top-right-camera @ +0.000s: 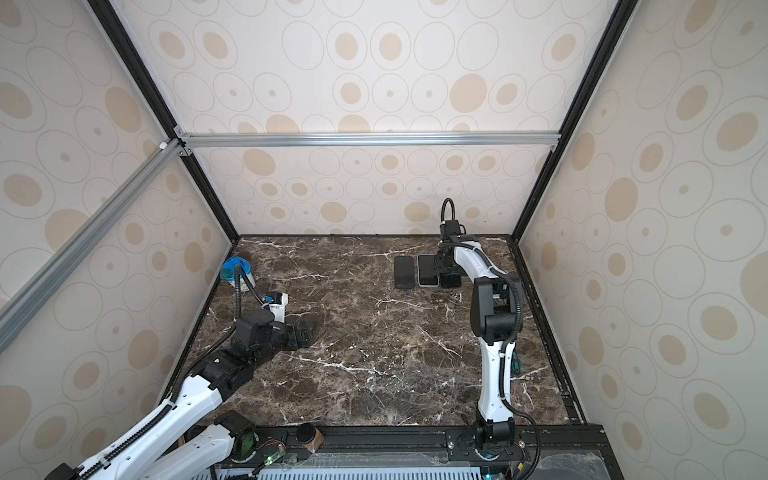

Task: Put the phone into the phone case
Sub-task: 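Lower the cased phone beside the light-blue phone and open the right gripper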

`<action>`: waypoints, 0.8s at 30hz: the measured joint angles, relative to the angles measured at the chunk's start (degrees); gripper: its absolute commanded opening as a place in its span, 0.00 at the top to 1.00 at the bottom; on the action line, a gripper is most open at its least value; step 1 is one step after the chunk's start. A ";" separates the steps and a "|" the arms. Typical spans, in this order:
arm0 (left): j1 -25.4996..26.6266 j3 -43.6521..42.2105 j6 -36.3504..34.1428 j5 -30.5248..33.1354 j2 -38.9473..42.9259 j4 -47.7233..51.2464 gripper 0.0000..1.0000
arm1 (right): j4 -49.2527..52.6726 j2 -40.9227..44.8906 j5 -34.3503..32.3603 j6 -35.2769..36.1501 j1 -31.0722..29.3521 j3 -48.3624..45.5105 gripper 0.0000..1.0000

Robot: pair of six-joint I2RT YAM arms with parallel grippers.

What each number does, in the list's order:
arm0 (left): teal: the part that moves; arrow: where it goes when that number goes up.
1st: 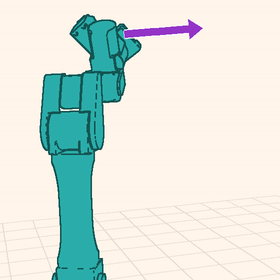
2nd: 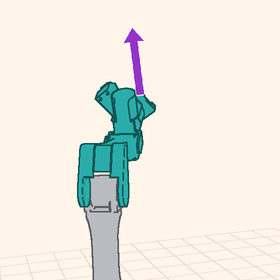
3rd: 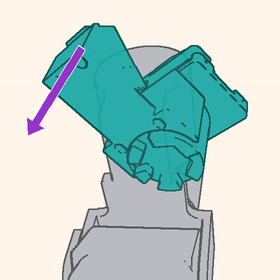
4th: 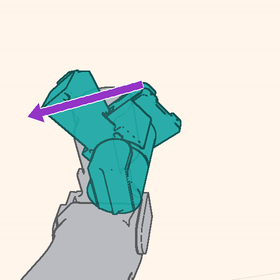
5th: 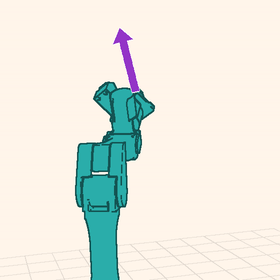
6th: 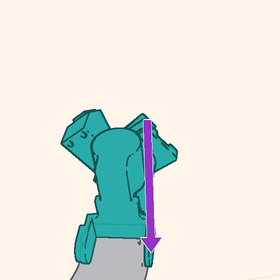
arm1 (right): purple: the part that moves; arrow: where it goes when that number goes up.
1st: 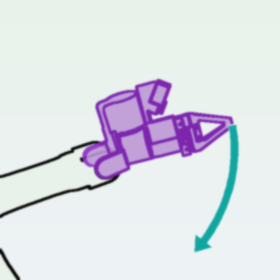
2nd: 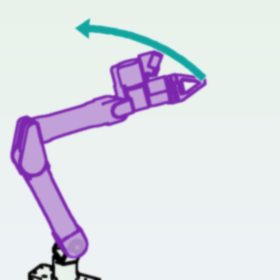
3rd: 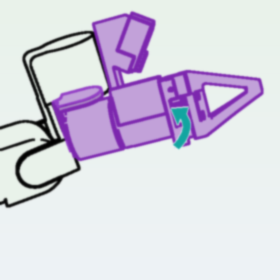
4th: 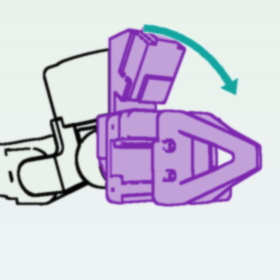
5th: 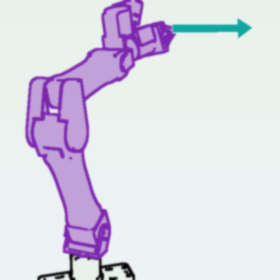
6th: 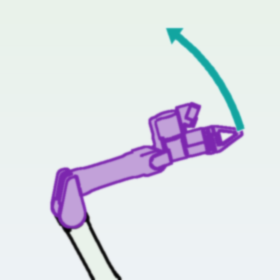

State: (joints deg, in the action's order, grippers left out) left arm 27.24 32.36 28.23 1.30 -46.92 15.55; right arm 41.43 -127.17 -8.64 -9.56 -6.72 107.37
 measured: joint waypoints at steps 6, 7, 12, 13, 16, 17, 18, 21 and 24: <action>0.00 0.00 -0.31 0.33 0.31 0.66 0.00 | 0.81 -3.21 -0.39 0.66 0.07 3.15 0.81; -0.02 0.00 -0.39 0.35 0.50 0.81 0.00 | 0.98 -3.72 -0.44 0.83 0.07 3.61 0.81; -0.04 0.00 -0.48 0.55 1.07 0.98 0.00 | 2.19 -5.99 -0.55 1.07 0.28 6.40 0.79; -0.04 0.00 -0.48 0.57 1.07 1.01 0.00 | 2.49 -6.51 -0.59 1.05 0.33 7.06 0.79; -0.04 0.02 -0.50 0.57 1.07 1.27 0.00 | 3.28 -7.72 -0.70 1.03 0.57 8.72 0.78; -0.04 0.02 -0.50 0.57 1.07 1.33 0.00 | 3.43 -8.04 -0.76 1.03 0.63 9.11 0.77; -0.04 0.02 -0.52 0.59 1.07 1.42 0.00 | 3.61 -8.37 -0.94 1.03 0.68 9.53 0.77; -0.04 0.02 -0.61 0.63 1.07 1.70 0.00 | 4.20 -9.35 -1.49 0.98 0.79 10.78 0.75; -0.04 0.02 -0.63 0.72 1.07 1.88 0.00 | 4.72 -10.47 -1.73 0.85 0.81 12.24 0.71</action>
State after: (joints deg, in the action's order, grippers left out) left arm 27.20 32.38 27.59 2.02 -45.84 17.43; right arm 46.15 -137.64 -10.37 -8.71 -5.91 119.61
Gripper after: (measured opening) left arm 0.999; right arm 0.749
